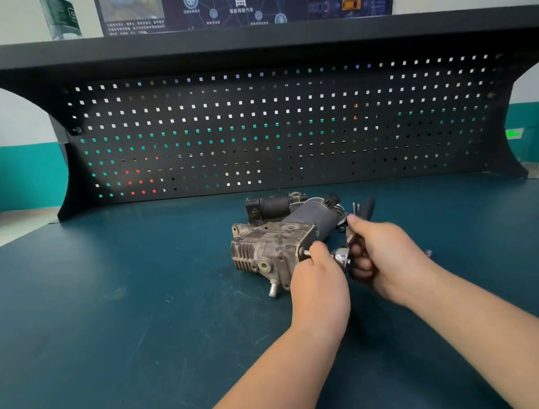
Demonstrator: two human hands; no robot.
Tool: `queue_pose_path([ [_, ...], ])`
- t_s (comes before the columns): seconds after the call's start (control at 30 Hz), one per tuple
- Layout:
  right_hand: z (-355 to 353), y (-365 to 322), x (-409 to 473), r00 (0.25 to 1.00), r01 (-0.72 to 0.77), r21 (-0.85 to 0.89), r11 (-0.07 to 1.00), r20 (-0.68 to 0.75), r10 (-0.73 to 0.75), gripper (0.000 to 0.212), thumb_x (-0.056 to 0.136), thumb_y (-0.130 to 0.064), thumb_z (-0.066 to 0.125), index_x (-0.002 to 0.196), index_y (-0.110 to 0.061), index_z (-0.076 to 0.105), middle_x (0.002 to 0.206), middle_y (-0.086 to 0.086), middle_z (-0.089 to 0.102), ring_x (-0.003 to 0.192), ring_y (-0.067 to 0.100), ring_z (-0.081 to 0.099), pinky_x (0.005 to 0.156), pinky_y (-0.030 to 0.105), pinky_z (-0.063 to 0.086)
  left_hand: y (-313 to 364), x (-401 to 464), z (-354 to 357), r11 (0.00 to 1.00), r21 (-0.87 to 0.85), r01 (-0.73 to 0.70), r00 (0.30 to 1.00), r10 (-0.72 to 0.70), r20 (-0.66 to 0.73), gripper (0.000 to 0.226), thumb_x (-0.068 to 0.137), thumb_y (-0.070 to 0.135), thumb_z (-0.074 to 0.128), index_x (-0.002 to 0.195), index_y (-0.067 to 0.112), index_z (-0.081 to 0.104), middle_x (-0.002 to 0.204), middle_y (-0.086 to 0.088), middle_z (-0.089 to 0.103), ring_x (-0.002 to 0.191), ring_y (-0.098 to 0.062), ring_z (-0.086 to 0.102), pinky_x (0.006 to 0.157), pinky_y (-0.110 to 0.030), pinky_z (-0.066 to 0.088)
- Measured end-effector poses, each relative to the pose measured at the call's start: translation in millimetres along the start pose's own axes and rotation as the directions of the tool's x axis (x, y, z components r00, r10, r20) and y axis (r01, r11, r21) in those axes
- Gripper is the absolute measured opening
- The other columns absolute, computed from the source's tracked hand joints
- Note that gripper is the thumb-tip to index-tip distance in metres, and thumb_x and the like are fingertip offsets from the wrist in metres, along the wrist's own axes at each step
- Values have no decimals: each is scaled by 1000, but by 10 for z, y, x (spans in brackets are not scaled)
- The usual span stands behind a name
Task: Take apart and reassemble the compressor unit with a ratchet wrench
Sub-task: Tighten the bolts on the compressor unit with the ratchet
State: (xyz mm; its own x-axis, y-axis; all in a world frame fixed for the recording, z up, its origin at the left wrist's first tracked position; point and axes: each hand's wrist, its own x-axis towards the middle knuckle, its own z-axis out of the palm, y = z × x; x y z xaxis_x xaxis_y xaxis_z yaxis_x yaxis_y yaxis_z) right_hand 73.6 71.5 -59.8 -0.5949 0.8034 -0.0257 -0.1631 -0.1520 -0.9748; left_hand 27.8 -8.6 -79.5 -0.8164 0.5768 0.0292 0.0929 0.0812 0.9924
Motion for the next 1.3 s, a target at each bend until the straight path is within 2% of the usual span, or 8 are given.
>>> queue_pose_path([
  [0.23, -52, -28, -142, 638, 757, -429, 493, 319, -701, 24, 98, -31, 46, 74, -26, 46, 52, -15, 51, 47, 1, 44, 48, 11, 35, 34, -28, -23, 999, -39, 36, 999, -35, 31, 41, 97, 34, 29, 65, 22, 52, 69, 9, 51, 68, -5, 46, 57, -23, 31],
  [0.4, -12, -47, -9, 994, 114, -131, 985, 8, -113, 33, 99, -27, 46, 69, -12, 42, 44, 0, 38, 29, 8, 27, 37, 19, 23, 48, -80, -23, 1000, 19, -25, 1000, 25, -11, 40, 99, 24, 29, 105, -4, 57, 110, -24, 60, 104, -37, 55, 73, -30, 39],
  [0.53, -5, 26, 2, 969, -247, 164, 955, 32, 245, 32, 97, -19, 46, 66, -13, 41, 38, -3, 36, 23, 4, 25, 29, 9, 17, 47, -74, -30, 998, 62, -26, 1000, 25, 14, 39, 98, 24, 29, 94, 0, 59, 111, -24, 60, 104, -37, 55, 79, -38, 42],
  [0.8, -39, -26, -166, 578, 789, -471, 396, 349, -738, 21, 96, -29, 46, 76, -25, 47, 58, -16, 52, 52, 2, 45, 52, 11, 36, 40, -89, -31, 977, 174, -126, 992, 127, 5, 26, 98, 11, 28, 90, 11, 53, 106, -17, 60, 100, -33, 55, 73, -33, 40],
  [0.97, -10, -56, -17, 989, 140, -200, 970, -19, -147, 32, 98, -27, 46, 69, -13, 44, 43, -4, 41, 32, 10, 31, 37, 20, 27, 31, -75, -30, 987, 139, -77, 996, 83, -33, 34, 99, 17, 29, 114, -2, 53, 116, -22, 59, 108, -35, 55, 71, -28, 41],
  [1.07, -17, 10, 1, 949, -316, 153, 936, 63, 310, 31, 97, -21, 46, 68, -12, 43, 42, -2, 37, 25, 5, 27, 28, 11, 19, 77, -97, -42, 999, 31, 8, 1000, -7, -2, 39, 98, 22, 31, 113, -6, 55, 118, -26, 58, 110, -37, 55, 82, -36, 46],
  [1.2, 27, 19, -28, 967, 253, -78, 964, 4, -254, 32, 98, -27, 47, 69, -14, 45, 45, -1, 39, 31, 8, 31, 37, 20, 28, 100, -91, -37, 998, -18, 59, 998, -59, -1, 36, 98, 28, 28, 86, 10, 57, 98, -8, 59, 94, -27, 51, 77, -29, 34],
  [1.3, -13, -29, -172, 609, 783, -413, 465, 363, -705, 18, 96, -35, 47, 79, -28, 48, 59, -5, 55, 49, 7, 51, 51, 20, 41, 64, -90, -29, 999, -51, 0, 1000, 0, 1, 32, 99, 25, 29, 90, 10, 56, 104, -14, 61, 98, -33, 54, 80, -35, 41],
])
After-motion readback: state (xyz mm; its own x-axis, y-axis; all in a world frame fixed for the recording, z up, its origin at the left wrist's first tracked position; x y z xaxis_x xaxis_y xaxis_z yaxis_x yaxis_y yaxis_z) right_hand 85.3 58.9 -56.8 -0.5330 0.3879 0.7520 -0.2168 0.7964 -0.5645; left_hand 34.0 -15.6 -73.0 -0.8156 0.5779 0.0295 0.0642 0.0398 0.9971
